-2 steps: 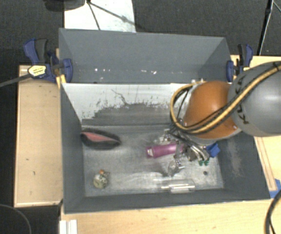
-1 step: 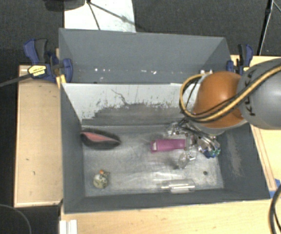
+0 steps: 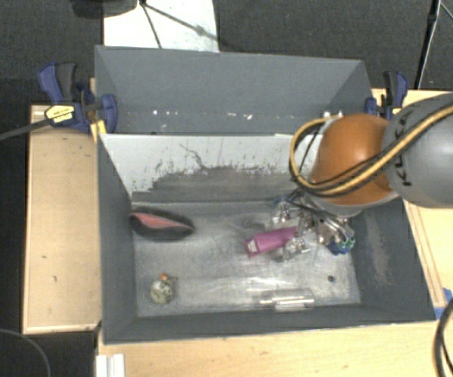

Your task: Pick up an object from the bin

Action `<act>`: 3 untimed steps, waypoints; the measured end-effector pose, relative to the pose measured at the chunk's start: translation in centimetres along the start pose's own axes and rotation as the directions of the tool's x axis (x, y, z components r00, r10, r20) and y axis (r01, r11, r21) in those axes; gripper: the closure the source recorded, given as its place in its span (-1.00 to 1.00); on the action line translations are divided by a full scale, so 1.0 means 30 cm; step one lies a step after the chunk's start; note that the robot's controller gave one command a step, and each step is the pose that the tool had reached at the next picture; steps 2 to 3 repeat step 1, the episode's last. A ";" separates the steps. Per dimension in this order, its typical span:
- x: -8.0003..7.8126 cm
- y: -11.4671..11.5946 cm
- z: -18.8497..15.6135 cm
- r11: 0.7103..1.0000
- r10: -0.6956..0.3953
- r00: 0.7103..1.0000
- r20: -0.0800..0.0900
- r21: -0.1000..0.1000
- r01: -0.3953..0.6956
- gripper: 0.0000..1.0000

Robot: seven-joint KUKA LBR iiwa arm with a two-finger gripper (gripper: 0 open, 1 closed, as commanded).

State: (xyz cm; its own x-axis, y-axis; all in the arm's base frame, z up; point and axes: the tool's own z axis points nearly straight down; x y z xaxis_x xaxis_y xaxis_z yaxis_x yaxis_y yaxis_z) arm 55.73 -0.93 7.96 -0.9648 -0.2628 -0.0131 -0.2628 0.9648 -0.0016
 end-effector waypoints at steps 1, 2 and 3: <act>0.075 0.094 -0.410 1.000 -0.010 1.000 -0.006 0.000 0.010 1.00; 0.075 0.094 -0.410 1.000 -0.010 1.000 -0.006 0.000 0.010 1.00; 0.075 0.094 -0.410 1.000 -0.010 1.000 -0.006 0.000 0.010 1.00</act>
Offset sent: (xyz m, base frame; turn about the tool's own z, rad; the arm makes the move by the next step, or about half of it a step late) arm -0.0319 0.0203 0.1182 -0.0072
